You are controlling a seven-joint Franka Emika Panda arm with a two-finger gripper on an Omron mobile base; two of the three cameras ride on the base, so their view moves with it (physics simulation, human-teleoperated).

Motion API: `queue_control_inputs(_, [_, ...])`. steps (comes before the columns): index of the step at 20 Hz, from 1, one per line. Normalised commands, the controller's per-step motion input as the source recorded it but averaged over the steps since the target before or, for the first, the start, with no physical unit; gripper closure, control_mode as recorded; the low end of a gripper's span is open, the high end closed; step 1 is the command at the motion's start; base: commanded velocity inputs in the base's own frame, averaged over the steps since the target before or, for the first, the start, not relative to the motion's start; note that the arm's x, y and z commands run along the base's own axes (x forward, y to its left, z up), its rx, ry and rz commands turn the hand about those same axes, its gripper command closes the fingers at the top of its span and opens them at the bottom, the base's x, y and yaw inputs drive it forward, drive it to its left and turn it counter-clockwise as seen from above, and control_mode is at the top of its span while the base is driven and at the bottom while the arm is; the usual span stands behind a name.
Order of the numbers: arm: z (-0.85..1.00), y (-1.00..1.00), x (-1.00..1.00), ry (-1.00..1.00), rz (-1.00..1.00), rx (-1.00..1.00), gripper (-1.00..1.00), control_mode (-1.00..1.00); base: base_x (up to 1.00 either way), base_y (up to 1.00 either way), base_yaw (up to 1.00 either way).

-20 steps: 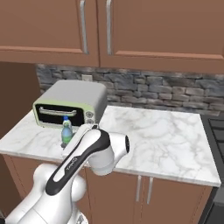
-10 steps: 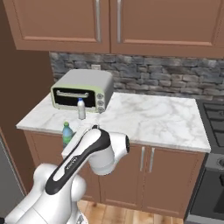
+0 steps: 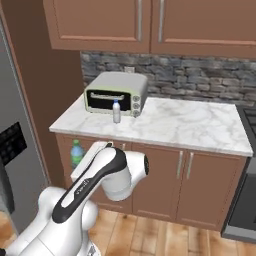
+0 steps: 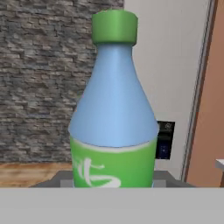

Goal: Take the bottled waters from the counter and place them in the freezer to freeze. Close the freezer door after placing the bottles.

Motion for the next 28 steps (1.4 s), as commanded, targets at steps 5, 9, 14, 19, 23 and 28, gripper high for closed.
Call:
queue_control_inputs(5, [0.00, 0.00, 0.00, 0.00, 0.00, 0.00, 1.00, 1.00, -0.61, 0.64, 0.16])
queue_control_inputs(9, [0.00, 0.00, 0.00, 0.00, 0.00, 0.00, 1.00, 1.00, -0.47, 0.66, 0.15])
queue_control_inputs(14, [0.00, 0.00, 0.00, 0.00, 0.00, 0.00, 1.00, 1.00, -0.22, 0.83, 0.07])
queue_control_inputs(19, [0.00, 0.00, 0.00, 0.00, 0.00, 0.00, 1.00, 1.00, -0.26, 0.64, -0.09])
queue_control_inputs(23, [0.00, 0.00, 0.00, 0.00, 0.00, 0.00, 1.00, 1.00, -0.57, 0.28, -0.26])
queue_control_inputs(28, [0.00, 0.00, 0.00, 0.00, 0.00, 0.00, 1.00, 1.00, -0.51, 0.36, -0.25])
